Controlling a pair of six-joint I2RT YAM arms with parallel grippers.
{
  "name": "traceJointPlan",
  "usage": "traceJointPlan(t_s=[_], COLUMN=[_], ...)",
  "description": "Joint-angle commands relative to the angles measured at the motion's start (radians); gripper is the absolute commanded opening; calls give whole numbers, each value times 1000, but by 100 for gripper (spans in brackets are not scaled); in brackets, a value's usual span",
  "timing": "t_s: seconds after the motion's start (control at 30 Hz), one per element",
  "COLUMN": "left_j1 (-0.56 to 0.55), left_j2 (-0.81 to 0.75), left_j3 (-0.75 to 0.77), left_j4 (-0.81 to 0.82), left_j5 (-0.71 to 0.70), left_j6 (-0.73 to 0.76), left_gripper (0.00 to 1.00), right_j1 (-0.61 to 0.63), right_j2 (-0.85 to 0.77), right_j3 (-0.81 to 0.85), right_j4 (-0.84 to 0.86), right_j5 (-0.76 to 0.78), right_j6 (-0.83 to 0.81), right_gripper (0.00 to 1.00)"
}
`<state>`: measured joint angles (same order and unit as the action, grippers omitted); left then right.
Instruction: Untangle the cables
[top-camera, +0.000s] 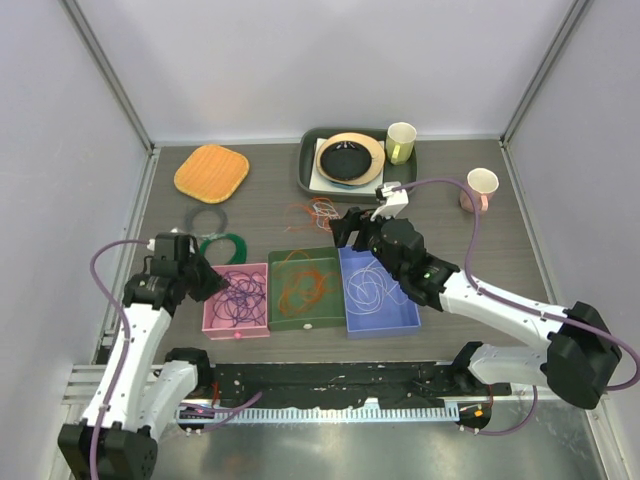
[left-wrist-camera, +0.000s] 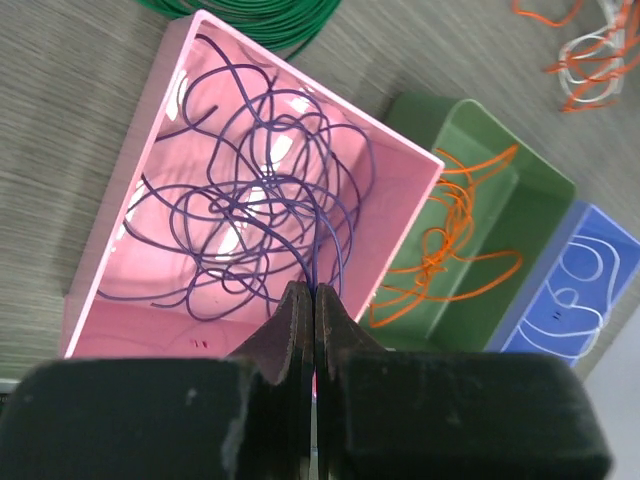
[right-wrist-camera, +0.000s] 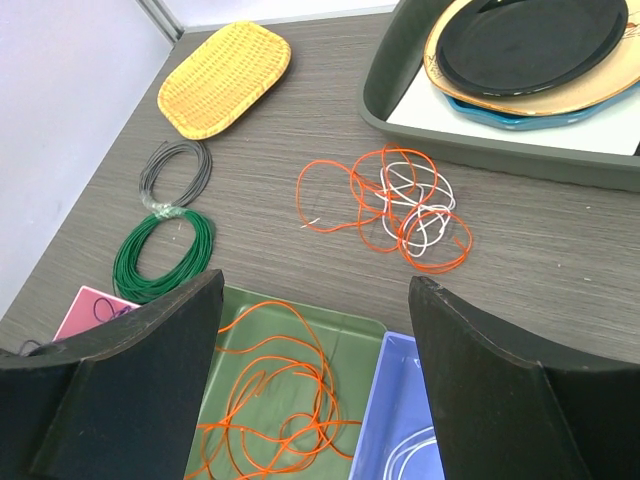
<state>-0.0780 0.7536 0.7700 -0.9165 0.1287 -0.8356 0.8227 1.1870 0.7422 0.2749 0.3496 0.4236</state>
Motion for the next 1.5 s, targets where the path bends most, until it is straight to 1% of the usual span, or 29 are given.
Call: traceJointPlan(t_s=[0.0, 0.13, 0.17, 0.27, 0.37, 0.4, 0.5, 0.53, 0.6, 0.63, 0.7, 0.73, 0.8, 0.87, 0.93, 0.97, 1.0, 1.03, 1.1, 1.13, 1.2, 1.27, 1.3, 1.37, 1.4, 1.43, 1.47], left_j1=[-35, -74, -80, -100, -108, -109, -112, -112, -121, -126, -150, -161, -189, -215, -232, -242, -243, -244, -244, -244, -244, -246, -246, -246, -246, -246, -246], left_j2=[79, 220, 242, 309, 355, 362, 389, 398, 415, 417, 408, 389, 362, 317, 274, 262, 250, 242, 216, 207, 181, 168, 170, 182, 206, 219, 236], left_j3=[-32, -61, -61, -70, -78, -77, -74, -72, -67, -58, -49, -37, -22, 17, 52, 61, 74, 81, 104, 110, 112, 109, 115, 124, 141, 153, 166], left_j4=[148, 223, 232, 263, 266, 263, 257, 257, 255, 257, 255, 254, 248, 217, 197, 177, 170, 162, 143, 143, 163, 212, 228, 263, 271, 281, 284], left_j5=[-90, -121, -159, -181, -204, -231, -271, -276, -265, -253, -255, -256, -247, -248, -276, -315, -327, -328, -316, -314, -330, -333, -331, -336, -348, -371, -386], left_j6=[-31, -40, -46, -49, -51, -51, -56, -56, -50, -45, -43, -43, -42, -40, -45, -49, -53, -50, -40, -34, -31, -34, -36, -34, -36, -33, -28], left_gripper=[0, 0, 0, 0, 0, 0, 4, 12, 21, 30, 40, 49, 58, 61, 67, 70, 78, 81, 87, 90, 100, 100, 100, 100, 100, 100, 100], right_j1=[-2, -2, -2, -4, -5, -8, -10, -10, -10, -11, -11, -13, -17, -23, -28, -36, -55, -71, -108, -118, -132, -145, -148, -155, -158, -163, -166], right_j2=[8, 37, 46, 60, 75, 88, 115, 124, 140, 152, 161, 172, 189, 223, 252, 291, 312, 336, 408, 433, 509, 566, 620, 674, 698, 744, 764], right_j3=[19, 34, 39, 45, 65, 72, 92, 101, 111, 121, 125, 123, 131, 161, 207, 223, 239, 278, 321, 369, 420, 492, 514, 577, 594, 626, 644], right_j4=[38, 33, 27, 24, 0, -9, -22, -25, -36, -39, -34, -26, -23, -49, -71, -88, -91, -98, -126, -137, -166, -192, -203, -223, -226, -229, -241], right_j5=[55, 69, 69, 71, 77, 80, 63, 57, 46, 45, 26, 17, -7, -23, -49, -66, -89, -147, -184, -204, -215, -227, -218, -204, -196, -193, -193], right_j6=[-16, -22, -23, -28, -48, -49, -51, -54, -54, -54, -59, -63, -71, -88, -112, -112, -111, -105, -106, -109, -120, -131, -122, -115, -109, -108, -108], right_gripper=[80, 80, 80, 80, 81, 81, 81, 81, 81, 81, 81, 81, 81, 81, 81, 81, 81, 81, 80, 80, 78, 76, 75, 71, 70, 66, 65])
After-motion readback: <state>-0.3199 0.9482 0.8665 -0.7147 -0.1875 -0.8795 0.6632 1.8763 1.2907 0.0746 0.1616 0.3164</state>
